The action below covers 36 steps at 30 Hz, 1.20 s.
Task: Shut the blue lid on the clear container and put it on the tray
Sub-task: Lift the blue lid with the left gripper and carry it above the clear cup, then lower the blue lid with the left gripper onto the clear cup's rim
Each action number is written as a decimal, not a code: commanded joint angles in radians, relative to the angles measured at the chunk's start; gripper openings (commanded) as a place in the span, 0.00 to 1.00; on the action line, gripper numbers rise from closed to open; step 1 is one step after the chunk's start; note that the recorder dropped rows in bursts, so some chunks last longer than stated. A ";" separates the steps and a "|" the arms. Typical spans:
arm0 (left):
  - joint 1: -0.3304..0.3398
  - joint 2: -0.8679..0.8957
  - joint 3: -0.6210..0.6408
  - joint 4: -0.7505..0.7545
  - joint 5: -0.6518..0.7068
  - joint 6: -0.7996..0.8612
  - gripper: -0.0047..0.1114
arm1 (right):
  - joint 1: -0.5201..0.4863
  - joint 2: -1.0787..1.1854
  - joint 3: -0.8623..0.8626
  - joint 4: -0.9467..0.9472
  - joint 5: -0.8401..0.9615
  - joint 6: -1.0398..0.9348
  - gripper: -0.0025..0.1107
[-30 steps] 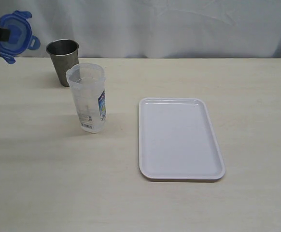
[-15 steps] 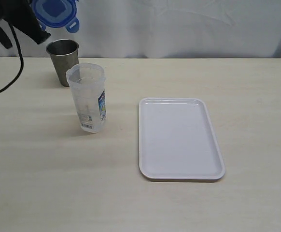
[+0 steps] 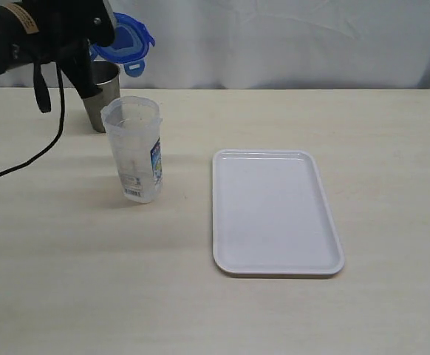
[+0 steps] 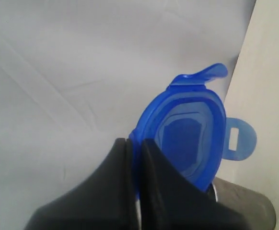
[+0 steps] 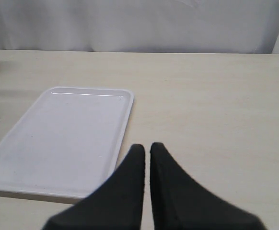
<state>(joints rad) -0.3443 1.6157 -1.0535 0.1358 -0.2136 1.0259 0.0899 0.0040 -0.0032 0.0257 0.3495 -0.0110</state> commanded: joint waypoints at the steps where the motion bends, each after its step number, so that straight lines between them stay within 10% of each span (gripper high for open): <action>1: -0.054 -0.002 -0.008 0.013 -0.010 0.008 0.04 | -0.007 -0.004 0.003 -0.007 -0.003 0.004 0.06; 36: -0.076 -0.090 0.112 -0.025 0.126 0.148 0.04 | -0.007 -0.004 0.003 -0.007 -0.003 0.004 0.06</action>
<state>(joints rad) -0.4173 1.5356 -0.9463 0.1267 -0.0776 1.1787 0.0899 0.0040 -0.0032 0.0257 0.3495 -0.0110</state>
